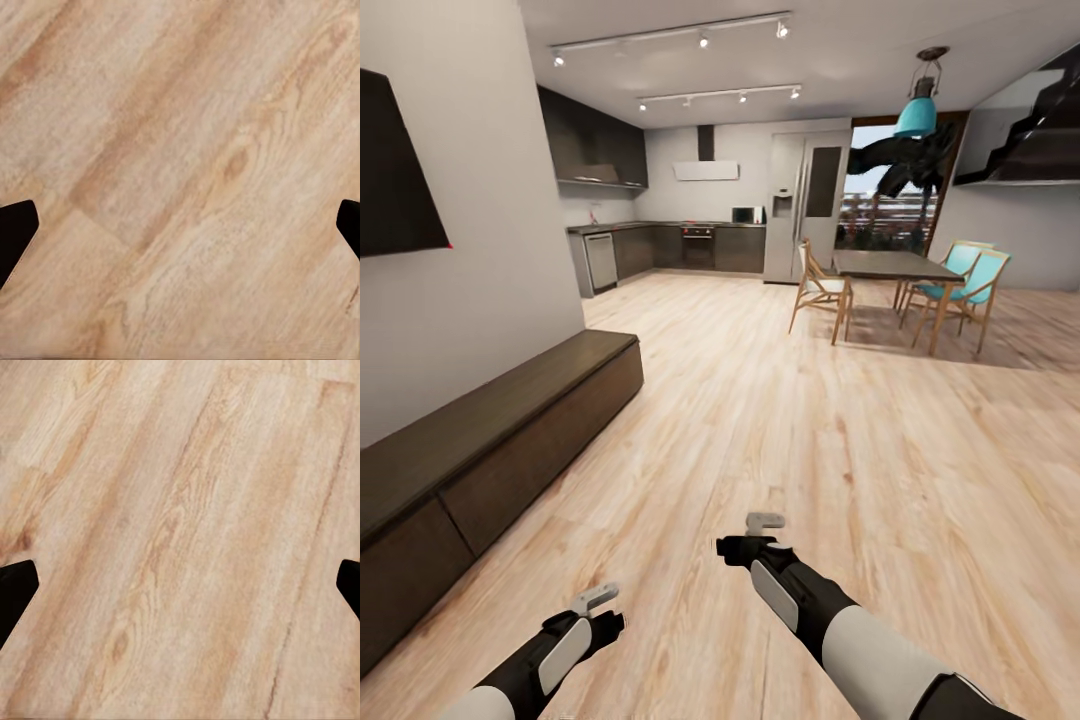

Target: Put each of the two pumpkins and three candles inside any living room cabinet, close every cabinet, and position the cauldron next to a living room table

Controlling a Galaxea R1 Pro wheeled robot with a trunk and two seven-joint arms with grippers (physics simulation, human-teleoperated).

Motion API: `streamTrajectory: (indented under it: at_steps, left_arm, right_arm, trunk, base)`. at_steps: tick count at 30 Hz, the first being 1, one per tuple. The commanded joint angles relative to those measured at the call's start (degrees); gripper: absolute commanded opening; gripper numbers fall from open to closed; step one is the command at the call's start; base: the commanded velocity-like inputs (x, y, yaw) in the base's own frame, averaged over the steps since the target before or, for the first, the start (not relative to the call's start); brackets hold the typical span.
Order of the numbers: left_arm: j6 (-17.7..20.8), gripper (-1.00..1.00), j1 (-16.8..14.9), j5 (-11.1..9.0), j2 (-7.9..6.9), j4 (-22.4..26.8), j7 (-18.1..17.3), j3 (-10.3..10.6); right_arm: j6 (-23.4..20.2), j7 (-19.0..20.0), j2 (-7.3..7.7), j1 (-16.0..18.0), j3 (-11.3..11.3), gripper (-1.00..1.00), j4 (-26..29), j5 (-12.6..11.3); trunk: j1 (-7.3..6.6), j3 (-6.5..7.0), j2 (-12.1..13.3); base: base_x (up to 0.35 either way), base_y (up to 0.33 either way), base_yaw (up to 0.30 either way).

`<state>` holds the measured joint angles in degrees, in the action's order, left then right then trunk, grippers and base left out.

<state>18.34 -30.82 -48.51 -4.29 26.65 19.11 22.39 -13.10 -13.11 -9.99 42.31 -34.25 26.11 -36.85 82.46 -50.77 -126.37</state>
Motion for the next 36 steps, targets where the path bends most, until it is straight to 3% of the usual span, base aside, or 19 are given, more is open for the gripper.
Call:
streamTrajectory:
  at_steps: [1,14,36]
  left_arm:
    - [0.12,1.0,-0.03,-0.53,-0.06,0.15,0.49,0.46]
    - [0.12,1.0,-0.03,-0.56,-0.1,0.12,0.49,0.38]
    - [-0.16,1.0,-0.03,-0.62,-0.01,0.07,0.49,0.42]
  right_arm:
    - [-0.17,-0.52,0.05,0.06,-0.46,1.0,0.12,-0.5]
    - [-0.17,-0.54,0.06,0.06,-0.46,1.0,0.1,-0.5]
    - [0.0,-0.6,0.06,0.06,-0.46,1.0,0.09,-0.5]
  trunk:
    - [-0.01,-0.06,-0.03]
    - [-0.01,-0.06,-0.03]
    - [-0.01,-0.06,-0.03]
  base:
    - [0.0,0.0,0.292]
    - [-0.107,-0.015,0.292]
    - [-0.28,-0.112,0.292]
